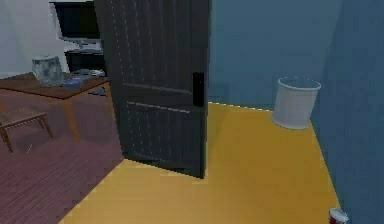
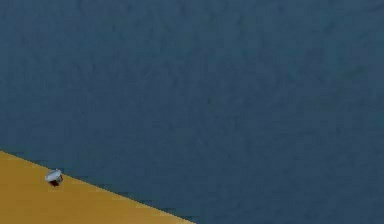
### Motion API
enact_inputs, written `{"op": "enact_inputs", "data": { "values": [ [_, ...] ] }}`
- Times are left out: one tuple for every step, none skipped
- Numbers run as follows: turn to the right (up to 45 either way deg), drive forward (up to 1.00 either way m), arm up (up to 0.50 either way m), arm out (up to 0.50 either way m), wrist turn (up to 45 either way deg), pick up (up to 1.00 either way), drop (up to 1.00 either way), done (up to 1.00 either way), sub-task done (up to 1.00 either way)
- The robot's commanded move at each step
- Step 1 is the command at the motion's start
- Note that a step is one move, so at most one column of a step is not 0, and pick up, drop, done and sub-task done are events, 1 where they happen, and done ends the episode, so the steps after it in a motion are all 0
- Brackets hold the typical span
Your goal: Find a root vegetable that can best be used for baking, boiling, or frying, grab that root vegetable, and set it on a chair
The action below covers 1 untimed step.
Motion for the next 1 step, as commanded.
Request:
{"op": "enact_inputs", "data": {
  "values": [
    [3.0, 0.00, 0.00, 0.00, 0.0, 0.00, 0.00, 0.00, 0.00]
  ]
}}
